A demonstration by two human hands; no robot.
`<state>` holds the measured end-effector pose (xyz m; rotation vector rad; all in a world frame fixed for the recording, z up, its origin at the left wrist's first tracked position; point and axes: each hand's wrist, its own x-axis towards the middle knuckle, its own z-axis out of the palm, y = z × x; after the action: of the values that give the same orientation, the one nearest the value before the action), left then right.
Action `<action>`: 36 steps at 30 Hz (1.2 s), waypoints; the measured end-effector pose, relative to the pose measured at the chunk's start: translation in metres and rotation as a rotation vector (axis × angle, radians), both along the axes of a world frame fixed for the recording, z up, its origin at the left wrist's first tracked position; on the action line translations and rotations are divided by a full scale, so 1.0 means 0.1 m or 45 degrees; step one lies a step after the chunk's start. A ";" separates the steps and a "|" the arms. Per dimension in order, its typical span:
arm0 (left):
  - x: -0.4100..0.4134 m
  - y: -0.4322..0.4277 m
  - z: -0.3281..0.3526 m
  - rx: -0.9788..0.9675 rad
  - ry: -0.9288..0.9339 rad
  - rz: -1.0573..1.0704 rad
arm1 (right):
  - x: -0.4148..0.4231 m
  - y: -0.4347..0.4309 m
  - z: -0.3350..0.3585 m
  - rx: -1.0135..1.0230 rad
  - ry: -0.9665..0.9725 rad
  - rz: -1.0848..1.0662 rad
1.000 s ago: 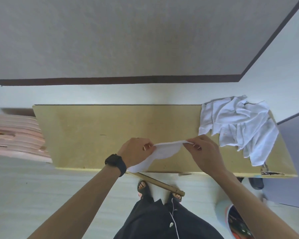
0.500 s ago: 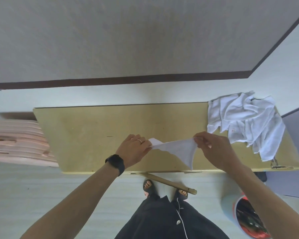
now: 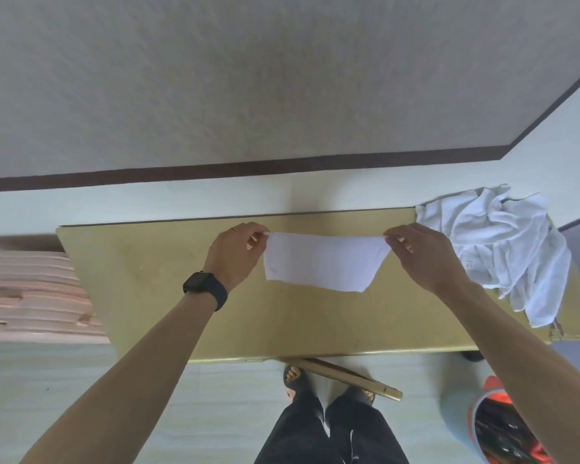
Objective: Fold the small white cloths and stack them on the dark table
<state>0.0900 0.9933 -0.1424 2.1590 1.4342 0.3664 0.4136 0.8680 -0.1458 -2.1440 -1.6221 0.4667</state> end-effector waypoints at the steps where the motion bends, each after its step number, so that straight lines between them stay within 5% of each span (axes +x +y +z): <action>1: 0.01 0.05 0.05 0.022 -0.030 0.022 | -0.01 0.08 0.03 0.046 0.006 -0.015; 8: -0.16 0.13 0.14 0.381 -0.016 0.008 | -0.22 0.15 0.13 0.331 -0.023 -0.055; 13: -0.33 -0.23 -0.23 0.477 0.113 -0.101 | -0.40 -0.23 -0.32 0.227 -0.079 0.029; 25: -0.73 -1.68 -1.58 -0.269 0.577 -0.371 | -0.88 -1.52 -1.38 -0.798 -0.150 0.219; 31: -0.68 -1.61 -1.48 -0.523 0.387 -0.176 | -0.84 -1.71 -1.53 -0.726 0.122 -0.035; 36: -0.45 -1.12 -1.46 -0.768 0.011 0.146 | -0.64 -1.22 -1.53 -0.465 0.419 -0.348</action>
<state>0.0451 0.8811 -0.2888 1.5980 1.4450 -0.0416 0.3492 0.7462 -0.2991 -2.3427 -1.1101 1.0279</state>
